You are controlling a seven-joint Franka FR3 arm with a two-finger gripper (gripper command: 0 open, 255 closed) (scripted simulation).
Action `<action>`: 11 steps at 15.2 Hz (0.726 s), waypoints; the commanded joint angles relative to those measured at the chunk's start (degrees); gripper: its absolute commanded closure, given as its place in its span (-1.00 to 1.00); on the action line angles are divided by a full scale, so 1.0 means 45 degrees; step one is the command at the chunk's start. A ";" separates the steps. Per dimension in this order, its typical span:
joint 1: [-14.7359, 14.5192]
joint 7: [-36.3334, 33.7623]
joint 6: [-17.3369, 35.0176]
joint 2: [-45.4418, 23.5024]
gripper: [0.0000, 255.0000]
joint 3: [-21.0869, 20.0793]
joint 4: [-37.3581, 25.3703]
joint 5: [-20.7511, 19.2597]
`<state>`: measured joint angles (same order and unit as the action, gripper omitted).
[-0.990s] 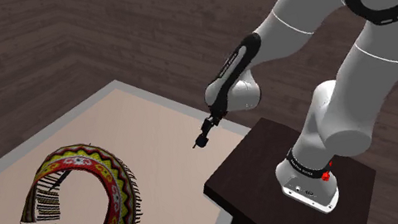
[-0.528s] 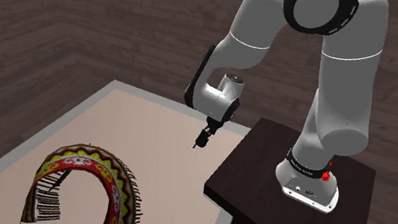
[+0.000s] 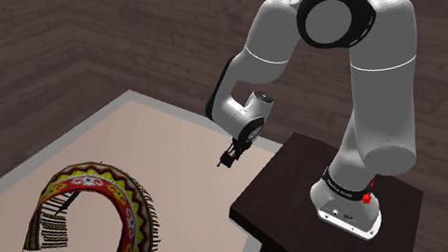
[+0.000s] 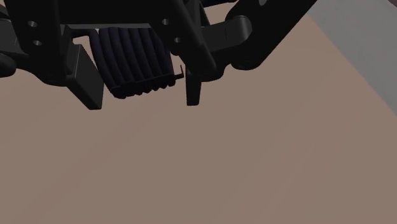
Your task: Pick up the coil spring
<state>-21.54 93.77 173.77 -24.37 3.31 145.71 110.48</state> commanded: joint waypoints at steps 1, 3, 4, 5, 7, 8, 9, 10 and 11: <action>-0.0011 0.0054 -0.0012 -0.0026 1.00 0.0020 -0.0022 0.0050; -0.0015 0.0068 -0.0014 -0.0028 1.00 0.0024 -0.0022 0.0065; -0.0014 0.0066 -0.0014 -0.0026 1.00 0.0023 -0.0020 0.0063; -0.0015 0.0064 -0.0012 -0.0024 1.00 0.0022 -0.0019 0.0062; -0.0014 0.0062 -0.0012 -0.0021 1.00 0.0021 -0.0017 0.0059; -0.0018 0.0045 -0.0006 -0.0035 1.00 0.0012 -0.0033 0.0055; 0.0109 -0.0385 0.0091 0.0213 1.00 -0.0144 0.0136 -0.0377; 0.0241 -0.0853 0.0181 0.0464 1.00 -0.0304 0.0313 -0.0844; 0.0360 -0.1366 0.0260 0.0718 1.00 -0.0452 0.0500 -0.1351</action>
<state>-20.36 89.69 174.59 -22.23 1.89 147.16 106.41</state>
